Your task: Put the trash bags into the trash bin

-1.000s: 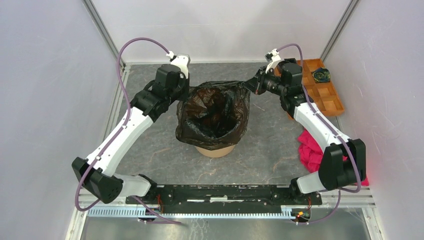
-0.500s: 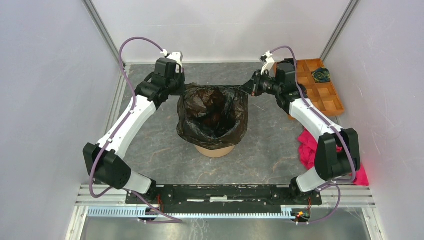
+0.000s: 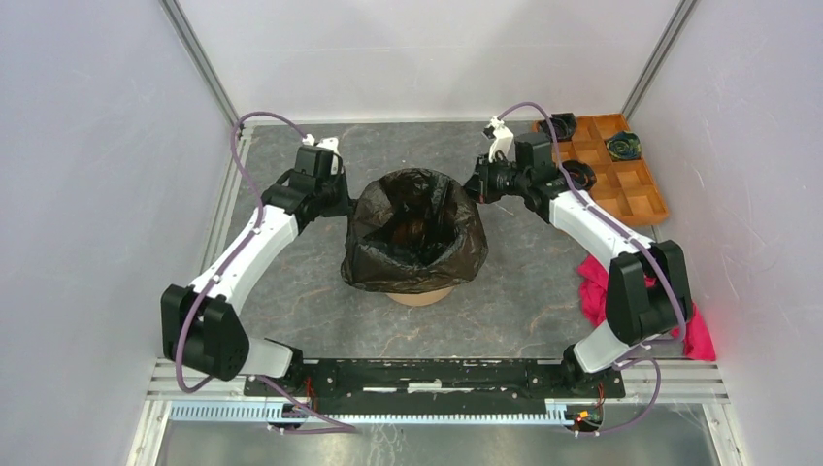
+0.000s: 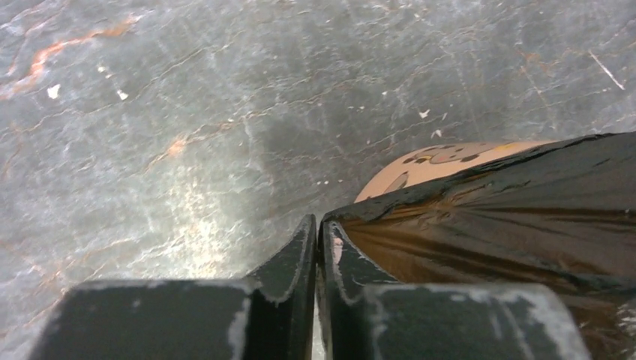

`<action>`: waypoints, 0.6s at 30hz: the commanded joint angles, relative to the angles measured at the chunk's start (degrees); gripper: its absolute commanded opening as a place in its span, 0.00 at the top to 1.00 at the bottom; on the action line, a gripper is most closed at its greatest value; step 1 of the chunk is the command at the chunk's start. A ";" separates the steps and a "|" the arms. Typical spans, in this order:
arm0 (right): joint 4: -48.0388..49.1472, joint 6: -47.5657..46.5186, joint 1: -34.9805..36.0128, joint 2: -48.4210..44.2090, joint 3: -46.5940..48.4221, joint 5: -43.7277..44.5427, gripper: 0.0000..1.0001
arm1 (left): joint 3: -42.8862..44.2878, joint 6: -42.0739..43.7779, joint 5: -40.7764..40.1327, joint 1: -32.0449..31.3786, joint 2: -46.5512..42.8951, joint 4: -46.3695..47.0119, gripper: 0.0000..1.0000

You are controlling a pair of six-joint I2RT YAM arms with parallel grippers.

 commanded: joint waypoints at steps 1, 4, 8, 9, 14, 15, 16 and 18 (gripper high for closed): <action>-7.61 -5.79 -0.45 -4.13 2.34 7.99 0.84 | -1.14 -1.51 -6.23 0.93 -6.53 -1.71 0.66; -13.55 -8.08 -0.44 -7.27 4.74 14.96 0.66 | -0.37 -1.96 -9.60 0.93 -10.29 -5.36 0.50; -17.68 -8.92 -1.23 -14.75 3.28 23.21 0.43 | -0.28 -4.70 -11.89 0.93 -17.92 -9.35 0.19; -17.77 -8.69 -1.64 -16.80 1.92 23.52 0.38 | -0.67 -5.72 -11.83 0.93 -20.68 -10.34 0.15; -14.33 -6.18 -3.53 -29.25 -9.88 15.72 0.19 | -7.94 -12.80 -4.05 0.93 -32.29 -12.06 0.11; -13.49 -5.08 -3.59 -31.86 -12.82 13.41 0.17 | -9.75 -14.65 -2.46 0.93 -34.25 -12.22 0.11; -12.56 -3.97 -3.64 -34.10 -15.07 10.70 0.14 | -11.15 -16.60 -1.10 0.93 -36.37 -12.48 0.12; -9.75 -2.34 -3.63 -38.69 -20.19 5.31 0.10 | -14.55 -20.46 1.42 0.93 -40.35 -12.01 0.13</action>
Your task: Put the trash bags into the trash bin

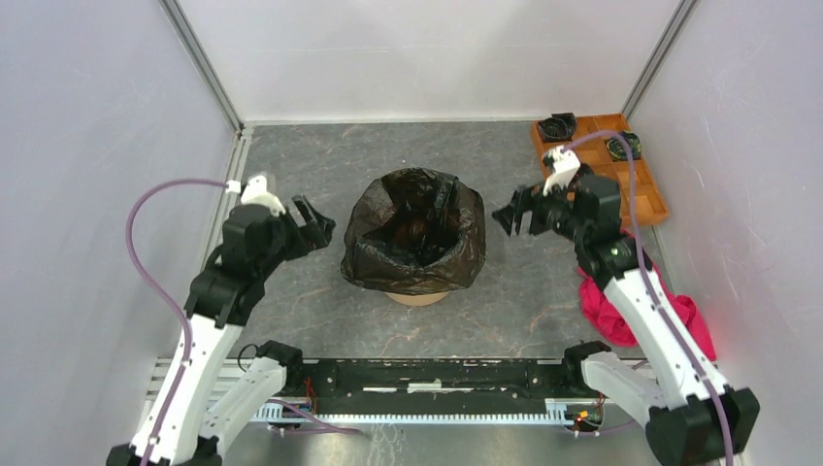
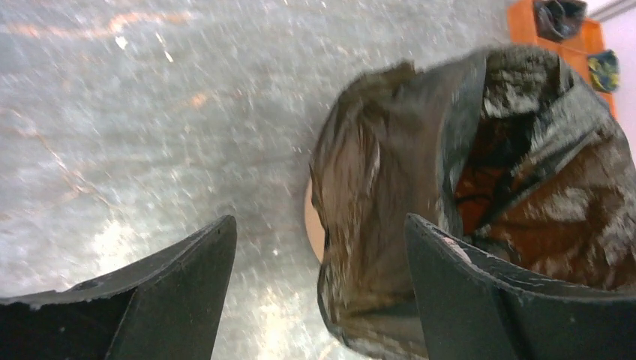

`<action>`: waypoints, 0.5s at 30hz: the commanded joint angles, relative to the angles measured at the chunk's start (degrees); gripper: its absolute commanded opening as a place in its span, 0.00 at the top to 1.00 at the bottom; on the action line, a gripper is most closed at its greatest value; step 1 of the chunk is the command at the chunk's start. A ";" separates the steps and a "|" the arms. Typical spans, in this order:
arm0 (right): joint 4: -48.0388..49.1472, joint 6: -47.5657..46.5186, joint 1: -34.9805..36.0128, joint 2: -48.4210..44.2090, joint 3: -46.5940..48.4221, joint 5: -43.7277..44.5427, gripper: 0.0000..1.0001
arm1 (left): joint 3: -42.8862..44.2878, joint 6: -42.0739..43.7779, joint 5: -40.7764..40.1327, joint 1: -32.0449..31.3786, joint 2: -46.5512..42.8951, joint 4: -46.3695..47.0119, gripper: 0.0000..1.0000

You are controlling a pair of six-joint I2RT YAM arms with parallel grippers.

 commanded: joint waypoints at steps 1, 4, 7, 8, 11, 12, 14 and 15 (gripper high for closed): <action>5.33 4.53 0.08 -8.21 -11.16 -12.31 0.09 | -7.78 -12.21 8.41 0.14 -7.33 -0.55 0.14; 9.45 6.69 0.07 -14.35 -16.53 -15.98 0.06 | -14.09 -17.18 9.31 0.14 -13.73 3.27 0.19; 11.12 7.31 0.04 -17.71 -19.81 -16.23 0.03 | -18.13 -20.76 9.67 0.14 -16.63 4.36 0.22; 11.40 7.60 -0.07 -18.08 -20.48 -15.67 0.02 | -18.92 -21.47 9.84 0.14 -16.92 4.65 0.22; 14.77 10.56 -0.13 -17.00 -21.80 -16.64 0.03 | -21.54 -24.72 11.91 0.14 -17.09 6.53 0.23; 16.43 12.08 -0.18 -16.03 -21.91 -17.35 0.03 | -22.35 -25.69 12.52 0.14 -16.75 7.44 0.25; 19.09 14.51 -0.40 -14.11 -21.63 -18.50 0.05 | -23.57 -26.60 13.92 0.14 -16.21 9.33 0.31; 21.09 15.77 -0.49 -13.22 -21.57 -19.75 0.05 | -24.09 -26.94 14.35 0.14 -15.97 10.27 0.32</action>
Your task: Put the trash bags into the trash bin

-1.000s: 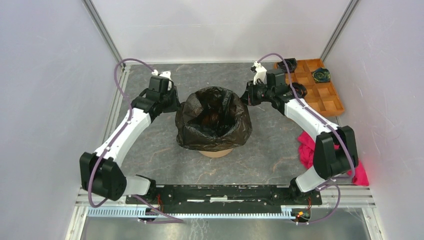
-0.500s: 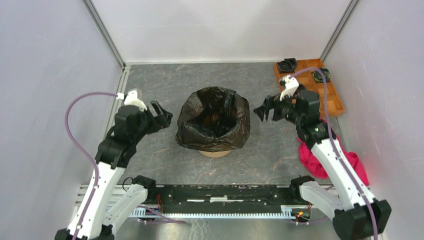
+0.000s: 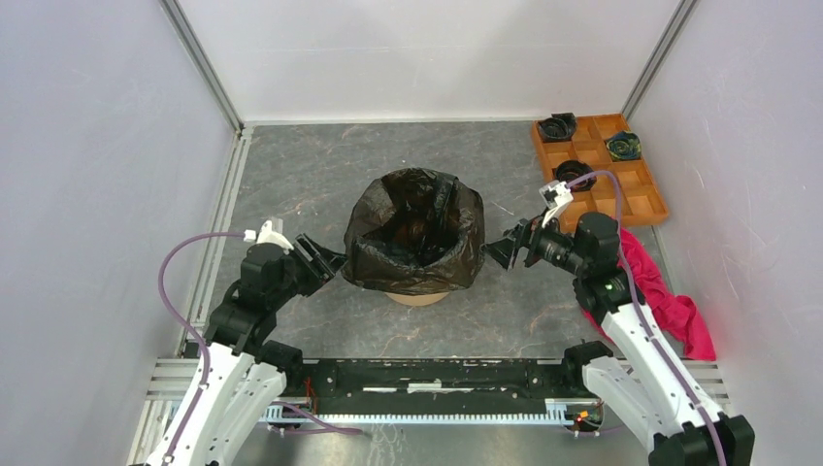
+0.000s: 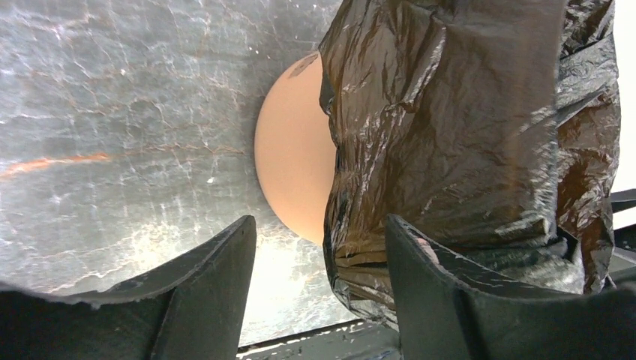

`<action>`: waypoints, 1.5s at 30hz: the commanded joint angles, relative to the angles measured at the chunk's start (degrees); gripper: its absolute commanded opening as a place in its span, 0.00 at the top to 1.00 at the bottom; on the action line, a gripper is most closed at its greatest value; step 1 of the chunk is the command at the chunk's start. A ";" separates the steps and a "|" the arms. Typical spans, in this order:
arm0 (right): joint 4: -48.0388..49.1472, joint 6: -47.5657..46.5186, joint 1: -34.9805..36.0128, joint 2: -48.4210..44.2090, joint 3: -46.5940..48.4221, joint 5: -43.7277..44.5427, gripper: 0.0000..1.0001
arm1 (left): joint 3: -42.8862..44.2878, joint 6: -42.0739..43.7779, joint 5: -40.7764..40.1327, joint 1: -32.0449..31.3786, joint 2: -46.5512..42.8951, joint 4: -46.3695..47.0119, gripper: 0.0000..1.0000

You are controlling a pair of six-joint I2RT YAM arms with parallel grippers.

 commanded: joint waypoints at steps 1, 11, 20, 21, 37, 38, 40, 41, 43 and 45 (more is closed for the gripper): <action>12.30 7.14 -0.54 3.99 -0.07 -5.19 0.05 | -2.13 -6.01 4.00 0.14 0.94 7.25 0.34; 19.23 11.30 -0.46 8.62 -3.85 -10.38 0.25 | -6.81 -7.38 9.93 0.14 3.95 13.60 0.54; 28.84 15.43 0.40 10.05 -10.58 -12.83 0.54 | -11.85 -9.30 12.65 0.14 5.67 18.67 0.85; 29.54 15.81 0.58 10.53 -10.76 -12.84 0.56 | -12.12 -9.28 12.86 0.14 6.17 19.18 0.87; 33.61 15.53 3.93 15.74 -12.09 -11.42 0.86 | -14.69 -8.67 12.65 0.14 9.37 21.62 0.98; 34.18 15.69 4.54 16.33 -12.35 -11.07 0.86 | -14.87 -8.55 12.44 0.14 9.77 21.66 0.98; 35.10 15.39 6.09 17.61 -12.98 -10.00 0.87 | -15.38 -8.33 11.67 0.14 10.40 21.82 0.98; 35.11 15.18 6.71 18.16 -13.16 -9.31 0.87 | -15.71 -8.28 11.47 0.14 10.64 21.83 0.98; 34.67 14.24 7.80 19.41 -13.53 -8.06 0.88 | -16.27 -8.08 10.48 0.14 11.41 21.72 0.98; 31.83 11.85 8.41 20.28 -13.24 -6.16 0.89 | -16.81 -7.56 9.89 0.15 12.25 21.40 0.98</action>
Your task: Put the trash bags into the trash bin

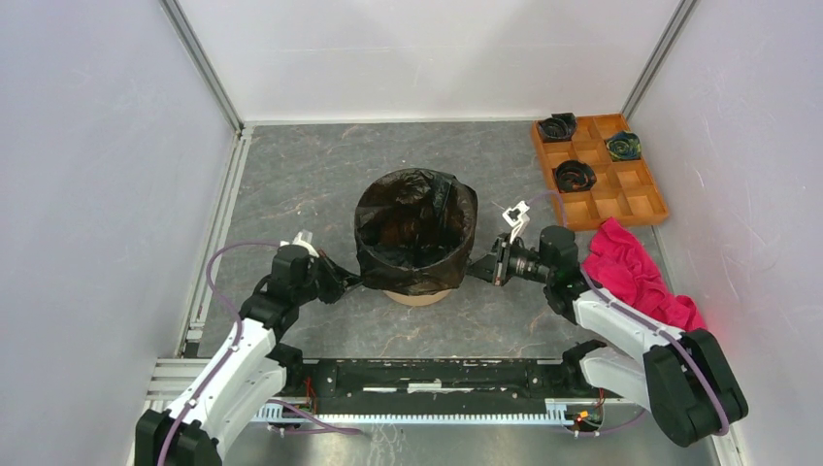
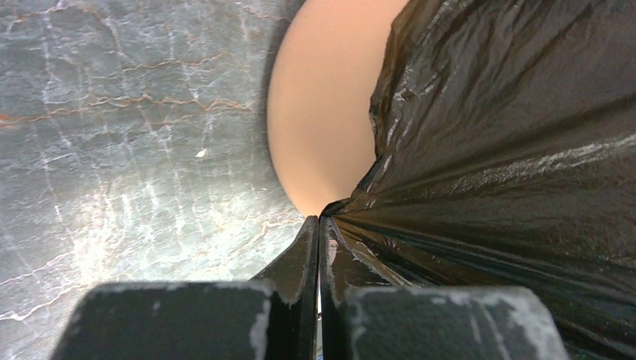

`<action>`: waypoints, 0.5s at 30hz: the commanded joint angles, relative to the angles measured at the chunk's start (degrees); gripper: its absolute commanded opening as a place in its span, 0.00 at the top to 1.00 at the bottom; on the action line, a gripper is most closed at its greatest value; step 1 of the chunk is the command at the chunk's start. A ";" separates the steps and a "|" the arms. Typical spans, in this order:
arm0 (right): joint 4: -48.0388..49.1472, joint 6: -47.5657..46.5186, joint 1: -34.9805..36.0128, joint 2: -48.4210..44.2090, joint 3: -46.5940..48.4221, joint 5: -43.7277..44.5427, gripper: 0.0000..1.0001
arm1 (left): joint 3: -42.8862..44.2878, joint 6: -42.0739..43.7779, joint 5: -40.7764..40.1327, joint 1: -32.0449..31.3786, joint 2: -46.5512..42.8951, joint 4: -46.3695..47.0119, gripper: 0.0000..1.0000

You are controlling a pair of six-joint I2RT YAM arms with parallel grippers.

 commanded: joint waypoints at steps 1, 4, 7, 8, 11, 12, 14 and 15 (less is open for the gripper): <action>-2.77 -5.21 1.23 1.47 0.46 4.84 0.90 | -1.34 -0.44 -2.21 0.14 1.62 1.14 0.98; -12.63 -11.63 1.16 0.72 3.42 9.82 0.90 | -1.36 0.17 -2.89 0.14 1.73 0.42 0.98; -22.82 -17.40 -1.36 -3.14 6.51 16.38 0.83 | -0.97 0.71 -2.87 0.14 1.03 0.42 0.98; -24.10 -17.96 -4.13 -5.34 6.74 17.12 0.78 | -0.74 0.90 -2.90 0.14 0.79 0.33 0.98; -21.90 -17.47 -12.90 -8.80 6.42 9.10 0.58 | -0.33 1.35 -2.78 0.14 0.45 -0.16 0.98; -19.99 -16.45 -14.80 -8.37 6.60 4.77 0.51 | -0.23 1.46 -2.66 0.14 0.44 -0.29 0.98; -13.28 -10.74 -17.40 -5.65 6.88 -3.06 0.43 | -0.05 1.65 -2.23 0.14 0.50 -0.44 0.98; -8.37 -7.62 -18.04 -4.03 6.90 -5.87 0.40 | 0.08 1.66 -2.05 0.14 0.52 -0.44 0.98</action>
